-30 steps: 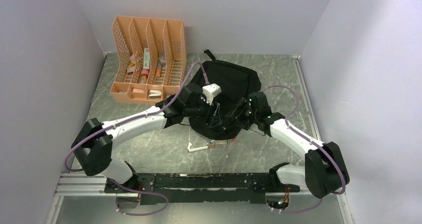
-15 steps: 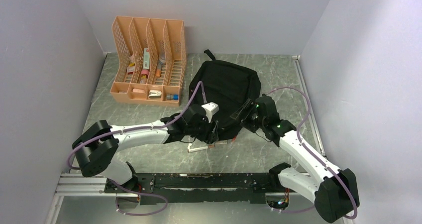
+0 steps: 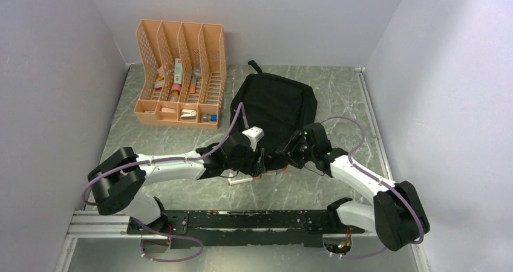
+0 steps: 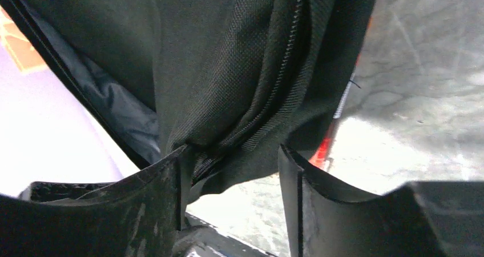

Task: Pack the student bag
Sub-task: Zip the student bag at the center of the board.

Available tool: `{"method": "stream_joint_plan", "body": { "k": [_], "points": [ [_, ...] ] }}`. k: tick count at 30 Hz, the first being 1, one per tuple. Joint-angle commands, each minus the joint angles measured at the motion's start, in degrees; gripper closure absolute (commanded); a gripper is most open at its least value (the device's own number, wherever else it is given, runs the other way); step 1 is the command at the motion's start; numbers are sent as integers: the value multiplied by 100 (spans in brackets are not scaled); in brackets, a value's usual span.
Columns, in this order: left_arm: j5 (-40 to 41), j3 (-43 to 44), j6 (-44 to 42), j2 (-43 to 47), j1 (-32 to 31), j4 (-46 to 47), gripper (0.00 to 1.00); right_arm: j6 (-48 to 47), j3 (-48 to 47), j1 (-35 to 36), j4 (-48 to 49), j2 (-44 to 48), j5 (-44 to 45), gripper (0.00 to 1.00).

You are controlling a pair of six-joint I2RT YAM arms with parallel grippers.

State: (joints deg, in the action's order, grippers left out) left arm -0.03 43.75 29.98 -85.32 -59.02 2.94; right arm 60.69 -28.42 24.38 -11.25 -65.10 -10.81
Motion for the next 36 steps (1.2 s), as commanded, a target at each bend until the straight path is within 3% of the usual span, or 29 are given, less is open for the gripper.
{"method": "stream_joint_plan", "body": {
  "k": [1,8,11,16,19,24,29,36],
  "points": [
    [-6,-82,386,270,-87,141,40,225,196,23,780,-181,-180,50],
    [703,271,886,676,-45,-265,31,203,411,27,916,-91,-115,79],
    [705,455,1099,674,71,-514,24,184,472,23,959,-82,-102,85],
    [470,653,1117,376,245,-581,25,167,565,28,1097,-145,-154,89],
    [188,891,597,73,269,-510,33,154,574,27,1098,-208,-225,90],
    [326,1540,-608,-416,273,-1243,40,117,584,31,1098,-179,-241,92],
    [-46,1852,-1780,-752,242,-1741,42,84,600,29,1098,-147,-242,92],
    [-12,1766,-2455,-832,-119,-1994,40,94,610,27,1255,-250,-297,93]
  ]
}}
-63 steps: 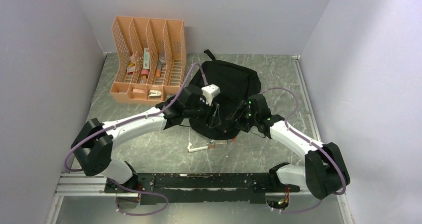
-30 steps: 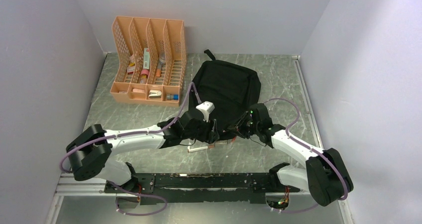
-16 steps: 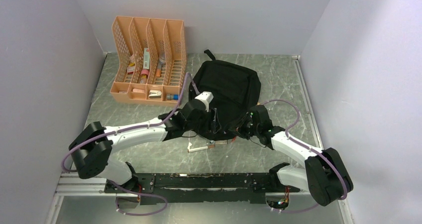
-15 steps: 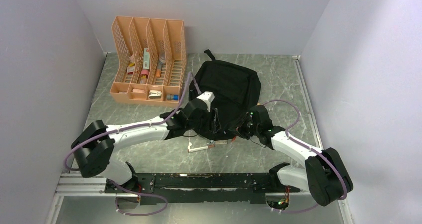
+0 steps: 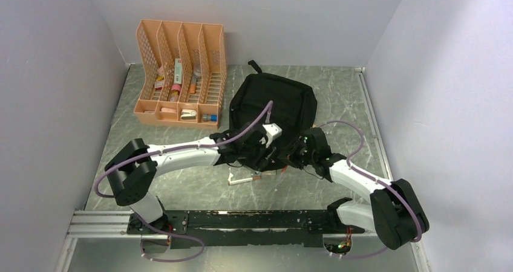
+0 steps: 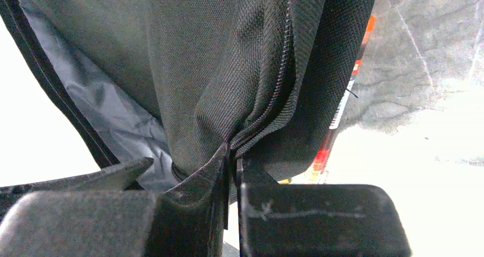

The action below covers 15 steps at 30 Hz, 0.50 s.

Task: Pack the student bag
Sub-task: Zip the student bag at the center of the board.

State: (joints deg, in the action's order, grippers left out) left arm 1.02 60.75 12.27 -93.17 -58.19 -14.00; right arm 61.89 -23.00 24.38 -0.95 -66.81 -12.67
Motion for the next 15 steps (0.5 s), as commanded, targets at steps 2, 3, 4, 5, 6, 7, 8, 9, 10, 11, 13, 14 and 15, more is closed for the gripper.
{"method": "stream_joint_plan", "body": {
  "k": [2,3,4,5,6,7,8,9,10,11,13,14,15],
  "points": [
    [-111,103,-821,-122,-298,-396,41,-32,68,23,255,-123,-146,93],
    [69,123,-913,-147,-351,-436,40,-45,68,24,268,-153,-160,93],
    [95,125,-975,-145,-403,-457,40,-50,72,24,267,-163,-165,93],
    [92,111,-1016,-130,-444,-456,39,-53,76,24,270,-178,-173,93],
    [78,66,-1050,-105,-467,-440,39,-54,84,24,287,-187,-181,93],
    [83,37,-1076,-91,-485,-392,38,-46,98,31,303,-192,-181,93],
    [125,22,-1086,-99,-495,-363,37,-39,109,28,324,-200,-190,93],
    [172,34,-1098,-136,-499,-359,37,-37,118,23,335,-214,-199,93],
    [245,59,-1103,-181,-500,-358,37,-36,120,23,345,-218,-207,93],
    [333,80,-1106,-232,-500,-347,37,-36,121,27,349,-235,-214,93],
    [461,105,-1148,-313,-500,-235,38,-32,127,24,378,-251,-234,93],
    [503,137,-1156,-353,-500,-204,38,-28,129,31,392,-260,-244,93],
    [531,184,-1157,-398,-500,-184,39,-34,130,29,394,-269,-252,93]
  ]
}}
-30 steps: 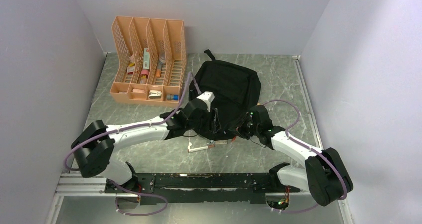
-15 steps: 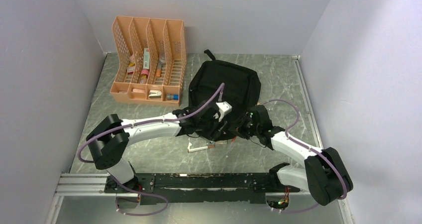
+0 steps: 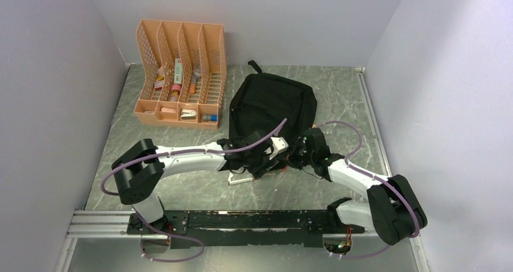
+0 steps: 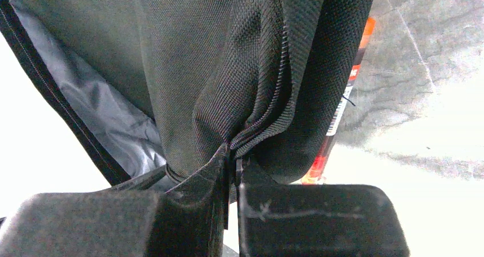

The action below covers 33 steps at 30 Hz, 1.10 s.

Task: Pack the student bag
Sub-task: Zip the student bag at the center of the board.

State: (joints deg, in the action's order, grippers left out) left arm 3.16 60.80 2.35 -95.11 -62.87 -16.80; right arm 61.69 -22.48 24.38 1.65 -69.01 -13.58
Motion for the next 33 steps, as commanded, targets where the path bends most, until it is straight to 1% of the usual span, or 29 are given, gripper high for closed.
{"method": "stream_joint_plan", "body": {
  "k": [1,4,6,12,17,20,27,31,33],
  "points": [
    [355,243,-165,-250,-34,91,39,-22,77,26,134,-57,-174,93],
    [423,359,-132,-244,-32,90,43,-60,47,30,94,-62,-177,93],
    [333,367,-144,-140,-32,142,42,-69,55,26,82,-55,-171,93],
    [-138,289,-99,376,-4,370,37,-37,115,21,125,-42,-162,93],
    [-498,141,9,616,247,600,34,-41,123,28,168,-83,-195,93],
    [-632,165,-31,519,428,597,35,-68,104,24,154,-103,-205,94],
    [-581,332,-535,47,442,396,39,-54,112,18,139,-64,-207,94],
    [-957,272,-731,48,433,375,39,-36,138,15,145,-33,-189,94],
    [-1001,216,-780,58,429,377,39,-41,132,21,143,-45,-195,94]
  ]
}}
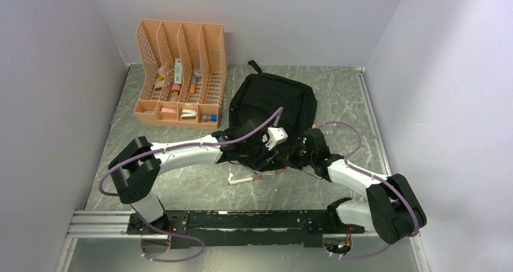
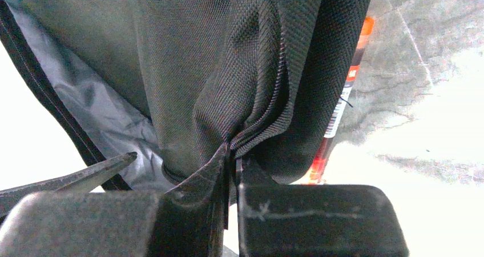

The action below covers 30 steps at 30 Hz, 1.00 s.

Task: Pack the student bag
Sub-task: Zip the student bag at the center of the board.

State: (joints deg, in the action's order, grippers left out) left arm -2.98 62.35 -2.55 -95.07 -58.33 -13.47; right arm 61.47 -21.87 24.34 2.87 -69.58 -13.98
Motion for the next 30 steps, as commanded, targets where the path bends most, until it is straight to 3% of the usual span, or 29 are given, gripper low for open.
{"method": "stream_joint_plan", "body": {
  "k": [1,21,30],
  "points": [
    [-342,51,-308,45,-29,31,39,-25,57,19,14,0,-162,94],
    [-104,118,-464,-513,-170,37,40,-39,6,24,16,-65,-219,94],
    [-159,313,-430,-640,-170,-58,68,-13,99,19,63,-32,-215,94]
  ]
}}
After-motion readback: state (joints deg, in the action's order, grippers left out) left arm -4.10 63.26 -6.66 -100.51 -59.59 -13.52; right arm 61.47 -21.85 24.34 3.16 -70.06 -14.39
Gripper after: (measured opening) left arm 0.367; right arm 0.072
